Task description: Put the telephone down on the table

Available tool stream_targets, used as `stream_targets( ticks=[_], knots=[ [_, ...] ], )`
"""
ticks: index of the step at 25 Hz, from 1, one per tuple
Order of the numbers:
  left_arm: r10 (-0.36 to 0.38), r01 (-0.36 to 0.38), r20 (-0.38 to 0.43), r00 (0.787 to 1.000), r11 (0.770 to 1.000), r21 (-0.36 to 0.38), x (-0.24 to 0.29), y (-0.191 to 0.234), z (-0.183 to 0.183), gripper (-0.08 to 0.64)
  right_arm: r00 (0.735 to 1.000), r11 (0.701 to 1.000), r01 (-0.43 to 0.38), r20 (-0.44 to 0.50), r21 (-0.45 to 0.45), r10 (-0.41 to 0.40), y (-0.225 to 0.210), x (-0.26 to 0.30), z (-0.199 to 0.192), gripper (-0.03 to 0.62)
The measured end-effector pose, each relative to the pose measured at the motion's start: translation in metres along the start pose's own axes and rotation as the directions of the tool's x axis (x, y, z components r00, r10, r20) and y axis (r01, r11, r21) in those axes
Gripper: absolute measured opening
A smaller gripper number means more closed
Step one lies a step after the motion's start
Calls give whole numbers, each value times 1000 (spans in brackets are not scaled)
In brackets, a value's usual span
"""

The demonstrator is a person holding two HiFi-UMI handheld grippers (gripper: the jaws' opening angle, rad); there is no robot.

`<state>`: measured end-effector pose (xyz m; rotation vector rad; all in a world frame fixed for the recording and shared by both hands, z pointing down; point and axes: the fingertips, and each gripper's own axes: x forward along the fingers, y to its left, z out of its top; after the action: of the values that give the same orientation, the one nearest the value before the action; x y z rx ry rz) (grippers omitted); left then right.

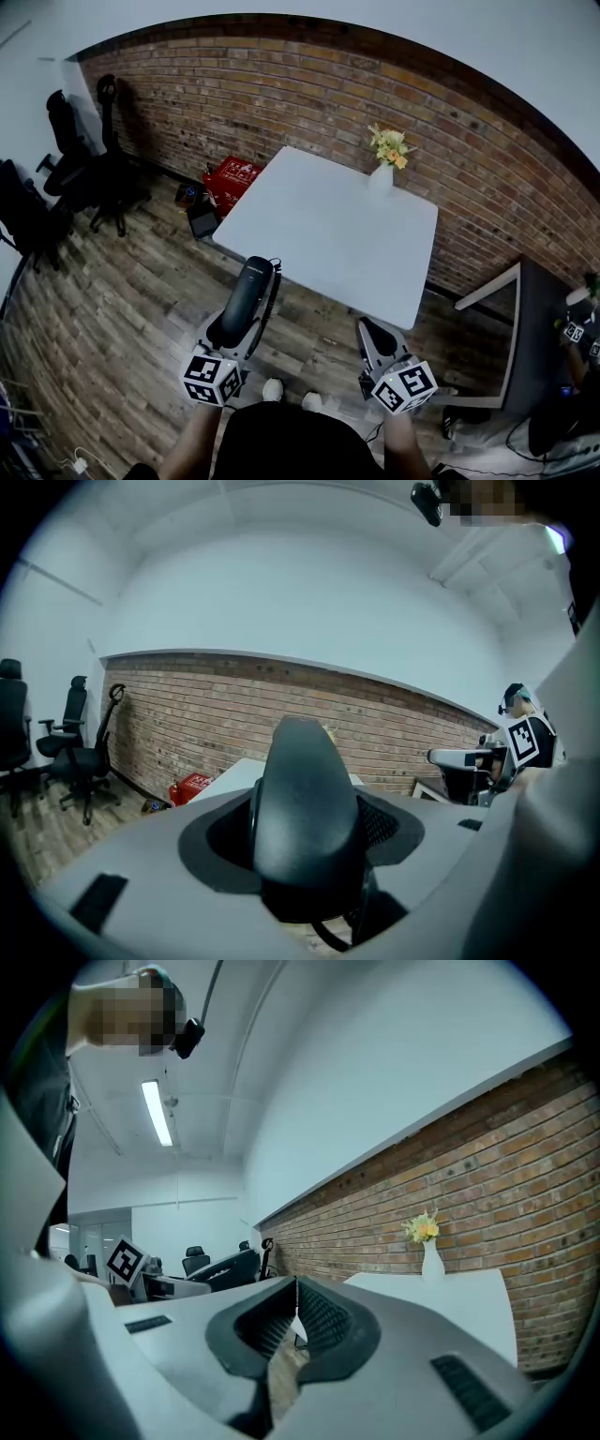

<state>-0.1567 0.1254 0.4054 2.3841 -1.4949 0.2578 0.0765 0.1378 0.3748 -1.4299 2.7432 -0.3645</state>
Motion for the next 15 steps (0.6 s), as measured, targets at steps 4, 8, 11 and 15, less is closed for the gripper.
stream_targets(
  ticks=[4, 8, 11, 15],
  knots=[
    [0, 0, 8, 1000, 1000, -5, 4, 8, 3, 278, 1000, 1000, 11, -5, 0, -11, -3, 4, 0, 23],
    [2, -2, 11, 1000, 1000, -15, 4, 17, 3, 278, 1000, 1000, 11, -10, -6, -12, -1, 10, 0, 23],
    [0, 1, 10, 1000, 1000, -20, 4, 24, 4, 278, 1000, 1000, 11, -16, -11, -11, 3, 16, 0, 23],
    [-9, 9, 12, 1000, 1000, -24, 2, 35, 4, 278, 1000, 1000, 16, -19, -15, -16, 11, 25, -1, 23]
  ],
)
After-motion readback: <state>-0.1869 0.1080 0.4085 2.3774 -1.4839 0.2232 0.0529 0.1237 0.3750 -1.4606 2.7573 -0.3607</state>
